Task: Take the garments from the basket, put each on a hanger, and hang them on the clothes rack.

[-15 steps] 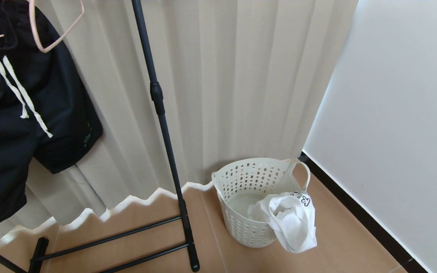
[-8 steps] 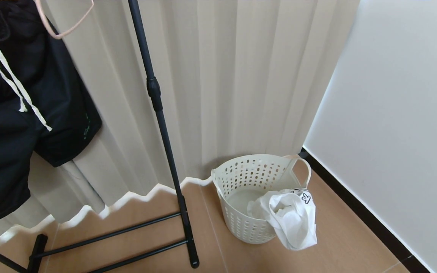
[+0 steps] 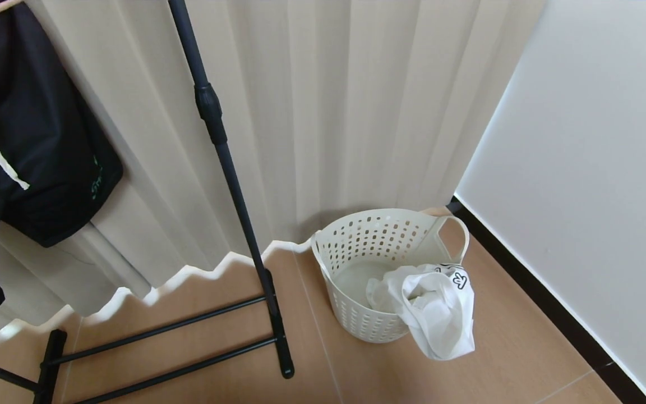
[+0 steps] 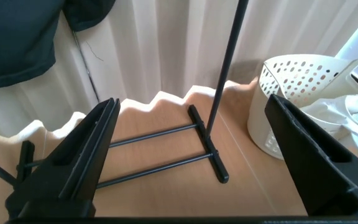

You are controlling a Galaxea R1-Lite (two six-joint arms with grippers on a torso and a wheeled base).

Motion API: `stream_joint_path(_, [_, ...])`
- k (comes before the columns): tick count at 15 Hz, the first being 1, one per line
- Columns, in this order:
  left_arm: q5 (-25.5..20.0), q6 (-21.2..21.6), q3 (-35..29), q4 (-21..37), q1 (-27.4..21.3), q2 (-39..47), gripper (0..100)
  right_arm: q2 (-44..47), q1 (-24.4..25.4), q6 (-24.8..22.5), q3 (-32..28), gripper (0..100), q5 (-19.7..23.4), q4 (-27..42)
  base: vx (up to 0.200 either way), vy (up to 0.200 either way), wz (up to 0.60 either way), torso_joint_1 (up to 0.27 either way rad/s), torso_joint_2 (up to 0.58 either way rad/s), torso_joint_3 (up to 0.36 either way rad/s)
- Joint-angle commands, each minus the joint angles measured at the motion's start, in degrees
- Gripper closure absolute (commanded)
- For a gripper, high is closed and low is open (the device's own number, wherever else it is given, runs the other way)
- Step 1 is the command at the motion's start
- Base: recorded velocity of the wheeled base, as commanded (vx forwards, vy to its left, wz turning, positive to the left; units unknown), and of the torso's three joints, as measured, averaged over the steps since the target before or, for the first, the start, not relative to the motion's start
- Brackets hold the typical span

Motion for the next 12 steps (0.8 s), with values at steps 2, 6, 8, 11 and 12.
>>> stream_joint_path(2, [0.04, -0.03, 0.0, -0.04, 0.05, 0.0, 0, 0.04, -0.02, -0.02, 0.0, 0, 0.02, -0.04, 0.0, 0.0, 0.0, -0.002, 0.0, -0.2])
stream_joint_path(6, [0.04, -0.03, 0.0, -0.04, -0.04, 0.09, 0, 0.04, -0.02, -0.02, 0.0, 0, 0.02, -0.04, 0.0, 0.0, 0.0, 0.0, 0.0, -0.198])
stream_joint_path(8, [0.04, -0.12, 0.0, -0.04, -0.04, 0.09, 0, 0.04, -0.02, -0.28, 0.0, 0, 0.02, -0.04, 0.0, 0.0, 0.0, 0.01, 0.0, -0.198])
stream_joint_path(11, [0.04, -0.12, 0.0, -0.04, -0.04, 0.09, 0, 0.04, -0.02, -0.11, 0.0, 0, 0.11, -0.04, 0.0, 0.0, 0.0, -0.002, 0.01, -0.193])
stream_joint_path(12, [0.04, -0.12, 0.0, -0.04, -0.04, 0.09, 0, 0.04, -0.02, -0.11, 0.0, 0, 0.11, -0.04, 0.0, 0.0, 0.0, 0.002, 0.0, -0.198])
